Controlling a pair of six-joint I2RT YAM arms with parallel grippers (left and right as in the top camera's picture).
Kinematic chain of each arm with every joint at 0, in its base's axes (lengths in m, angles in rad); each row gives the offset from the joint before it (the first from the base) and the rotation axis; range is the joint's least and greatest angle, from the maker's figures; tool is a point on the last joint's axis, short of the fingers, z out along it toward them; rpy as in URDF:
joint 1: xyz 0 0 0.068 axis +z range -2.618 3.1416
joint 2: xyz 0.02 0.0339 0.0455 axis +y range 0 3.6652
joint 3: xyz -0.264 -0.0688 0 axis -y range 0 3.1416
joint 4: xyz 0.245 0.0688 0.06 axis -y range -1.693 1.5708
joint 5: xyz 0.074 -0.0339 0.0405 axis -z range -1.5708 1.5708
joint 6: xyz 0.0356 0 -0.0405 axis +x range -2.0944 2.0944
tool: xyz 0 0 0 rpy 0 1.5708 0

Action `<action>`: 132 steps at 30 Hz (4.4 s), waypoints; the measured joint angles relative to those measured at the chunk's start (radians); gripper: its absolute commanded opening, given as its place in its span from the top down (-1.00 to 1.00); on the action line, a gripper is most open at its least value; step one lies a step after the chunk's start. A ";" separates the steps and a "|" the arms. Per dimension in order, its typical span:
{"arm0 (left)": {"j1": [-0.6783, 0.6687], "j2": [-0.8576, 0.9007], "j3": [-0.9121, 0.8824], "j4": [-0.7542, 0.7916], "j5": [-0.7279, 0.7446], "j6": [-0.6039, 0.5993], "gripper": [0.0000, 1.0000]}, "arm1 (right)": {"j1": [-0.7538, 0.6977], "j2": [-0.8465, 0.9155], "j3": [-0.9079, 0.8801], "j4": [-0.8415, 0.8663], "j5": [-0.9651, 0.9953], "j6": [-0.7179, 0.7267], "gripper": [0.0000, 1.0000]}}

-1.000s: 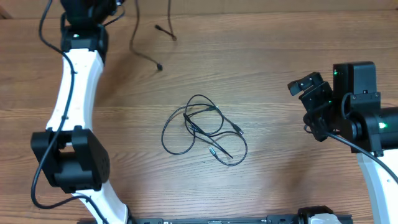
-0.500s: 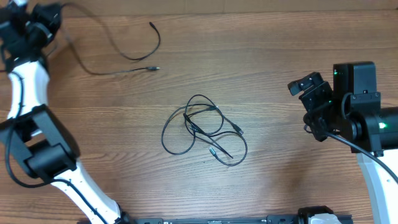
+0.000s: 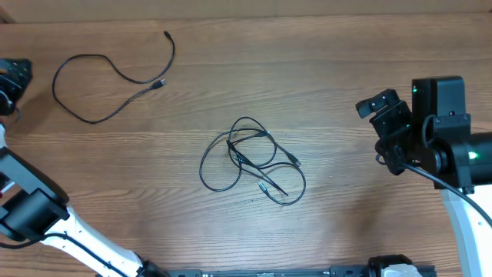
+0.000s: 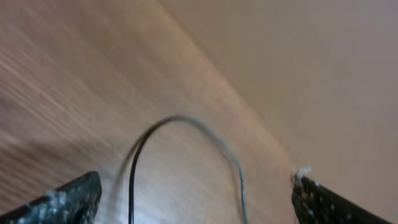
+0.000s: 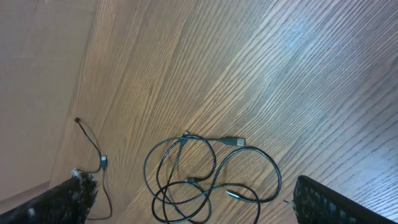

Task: Untangle cables
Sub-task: 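Carry the freed cable with the left gripper to the far left table area, then lay the cable down at the far left and open the left gripper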

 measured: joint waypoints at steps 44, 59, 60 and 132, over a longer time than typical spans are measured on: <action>-0.222 0.166 0.388 -0.467 -0.560 0.305 -0.86 | 0.000 0.001 0.000 0.001 0.001 0.000 -1.00; -0.087 0.265 0.311 -0.541 -0.546 0.422 0.14 | 0.000 0.001 0.000 0.001 0.000 0.000 -1.00; -0.081 0.265 0.311 -0.534 -0.527 0.435 0.72 | 0.000 0.002 0.000 0.001 0.000 0.000 -1.00; -0.106 0.262 0.298 -0.527 -0.690 0.152 0.91 | 0.000 0.002 0.000 0.001 0.001 0.000 -1.00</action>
